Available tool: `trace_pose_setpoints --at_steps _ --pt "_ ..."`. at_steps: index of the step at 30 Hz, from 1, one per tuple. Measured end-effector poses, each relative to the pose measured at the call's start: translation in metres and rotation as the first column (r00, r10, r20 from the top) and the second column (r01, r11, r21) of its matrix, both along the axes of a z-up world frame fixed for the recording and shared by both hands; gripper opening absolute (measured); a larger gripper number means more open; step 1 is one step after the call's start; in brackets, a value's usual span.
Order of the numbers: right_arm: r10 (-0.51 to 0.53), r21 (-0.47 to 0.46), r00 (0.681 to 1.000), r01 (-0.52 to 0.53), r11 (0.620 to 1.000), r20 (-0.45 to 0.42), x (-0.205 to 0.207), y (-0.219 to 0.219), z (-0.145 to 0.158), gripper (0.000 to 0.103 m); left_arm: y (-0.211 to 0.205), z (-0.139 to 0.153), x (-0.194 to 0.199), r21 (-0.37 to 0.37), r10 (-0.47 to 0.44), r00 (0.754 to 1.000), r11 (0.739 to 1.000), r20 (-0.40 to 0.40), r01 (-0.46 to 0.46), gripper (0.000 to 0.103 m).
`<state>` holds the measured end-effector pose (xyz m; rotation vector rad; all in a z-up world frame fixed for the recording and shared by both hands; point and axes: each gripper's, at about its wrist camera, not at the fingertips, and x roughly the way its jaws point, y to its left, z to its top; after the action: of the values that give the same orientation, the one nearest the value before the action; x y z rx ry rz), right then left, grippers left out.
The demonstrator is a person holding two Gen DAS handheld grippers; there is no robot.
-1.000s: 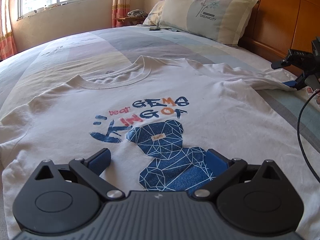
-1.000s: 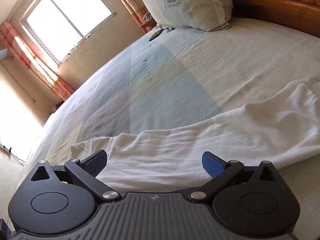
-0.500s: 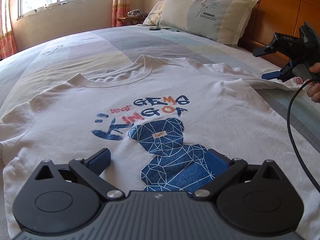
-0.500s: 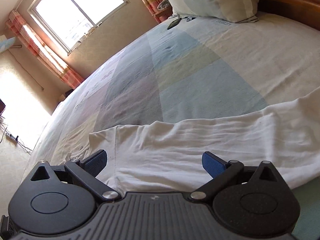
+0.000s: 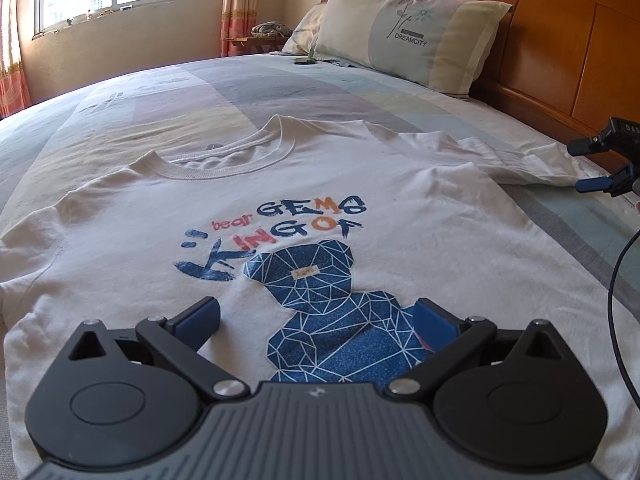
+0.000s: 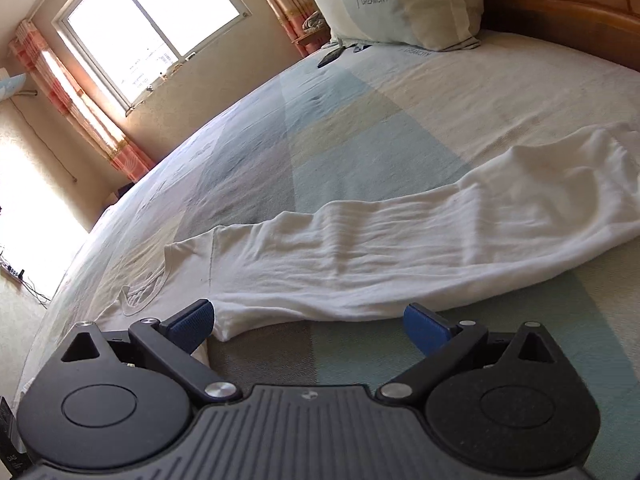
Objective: Fold clothes
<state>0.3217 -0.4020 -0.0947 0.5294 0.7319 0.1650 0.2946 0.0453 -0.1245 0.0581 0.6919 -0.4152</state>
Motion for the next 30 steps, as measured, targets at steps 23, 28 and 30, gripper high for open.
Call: trace_pose_setpoints --at_steps 23,28,30 --pt "-0.233 0.182 0.972 0.223 0.958 0.037 -0.042 -0.121 -0.037 0.103 -0.09 -0.004 -0.016 -0.064 -0.143 0.989 0.988 -0.036 0.141 0.102" --pt "-0.178 0.227 0.981 0.156 0.961 0.078 -0.044 -0.133 -0.045 0.103 -0.09 -0.005 -0.021 -0.055 -0.121 0.992 0.991 -0.024 0.119 0.102" --pt "-0.177 0.199 0.979 0.154 0.968 0.099 -0.045 -0.128 -0.046 0.103 -0.089 -0.004 -0.021 -0.049 -0.109 0.994 0.993 -0.032 0.107 0.102"
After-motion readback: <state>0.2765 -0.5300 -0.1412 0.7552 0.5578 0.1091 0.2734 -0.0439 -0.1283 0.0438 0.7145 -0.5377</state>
